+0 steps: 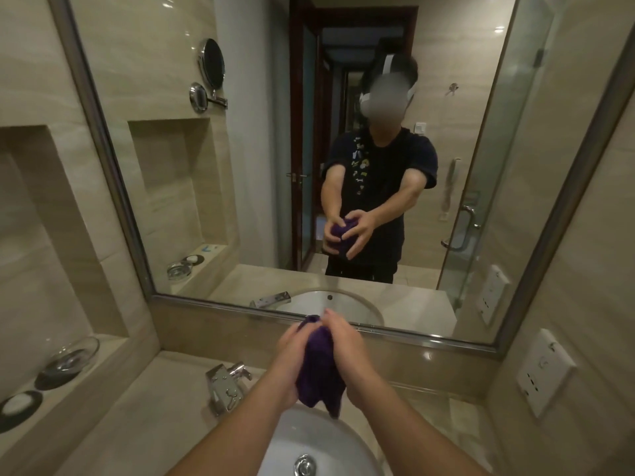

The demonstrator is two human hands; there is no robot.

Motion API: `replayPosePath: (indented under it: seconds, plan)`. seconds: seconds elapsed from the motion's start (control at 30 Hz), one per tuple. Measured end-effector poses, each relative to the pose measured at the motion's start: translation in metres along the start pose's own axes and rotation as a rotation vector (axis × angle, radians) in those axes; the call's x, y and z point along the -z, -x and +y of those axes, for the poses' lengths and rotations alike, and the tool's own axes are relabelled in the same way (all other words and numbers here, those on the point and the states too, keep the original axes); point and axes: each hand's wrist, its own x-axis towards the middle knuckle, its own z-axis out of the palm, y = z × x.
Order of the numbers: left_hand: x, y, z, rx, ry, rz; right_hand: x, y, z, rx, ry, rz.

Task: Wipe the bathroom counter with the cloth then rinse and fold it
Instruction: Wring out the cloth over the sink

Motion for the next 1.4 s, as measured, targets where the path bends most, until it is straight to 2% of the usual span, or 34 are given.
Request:
replayPosePath:
  seconds: [0.07, 0.2, 0.4, 0.6, 0.67, 0.77, 0.8, 0.87, 0.93, 1.0, 1.13, 1.2, 1.27, 1.4]
  plan:
    - [-0.015, 0.003, 0.005, -0.160, -0.222, 0.040, -0.007, -0.001, -0.001, -0.072, -0.017, 0.091]
    - [-0.028, 0.010, 0.012, -0.320, -0.441, 0.151, -0.011, -0.003, 0.006, -0.004, 0.180, 0.278]
    - [-0.013, -0.011, -0.008, -0.279, -0.493, 0.356, -0.012, -0.001, 0.013, 0.073, 0.312, 0.327]
    - [-0.007, -0.018, -0.014, -0.258, -0.547, 0.318, -0.014, -0.006, 0.018, 0.029, 0.313, 0.283]
    - [-0.004, -0.011, -0.009, -0.246, -0.387, 0.202, -0.010, -0.008, 0.014, 0.028, 0.279, 0.276]
    - [0.013, -0.002, -0.008, 0.080, 0.016, 0.125, -0.004, -0.014, 0.008, -0.020, 0.087, 0.303]
    - [0.019, -0.002, -0.013, 0.191, 0.091, 0.116, -0.002, -0.017, 0.008, -0.061, -0.014, 0.288]
    - [0.020, -0.001, -0.021, 0.341, 0.251, -0.004, -0.001, -0.018, 0.011, -0.141, -0.152, 0.215]
    - [0.010, 0.004, -0.019, 0.368, 0.375, -0.068, 0.001, -0.019, 0.016, -0.080, -0.059, 0.146]
    - [0.002, 0.006, -0.015, 0.336, 0.343, -0.038, 0.004, -0.019, 0.021, 0.001, 0.044, 0.164]
    - [-0.001, -0.003, -0.015, 0.047, -0.011, 0.063, 0.005, -0.012, 0.016, -0.108, -0.109, 0.066]
    - [-0.007, -0.005, -0.014, -0.033, -0.146, 0.074, 0.000, -0.009, 0.017, -0.036, 0.029, 0.077]
    - [-0.012, -0.002, -0.013, -0.082, -0.201, 0.108, -0.003, -0.003, 0.016, 0.044, 0.233, 0.157]
    - [-0.011, -0.006, -0.023, -0.165, -0.300, 0.298, -0.004, 0.003, 0.018, 0.063, 0.393, 0.190]
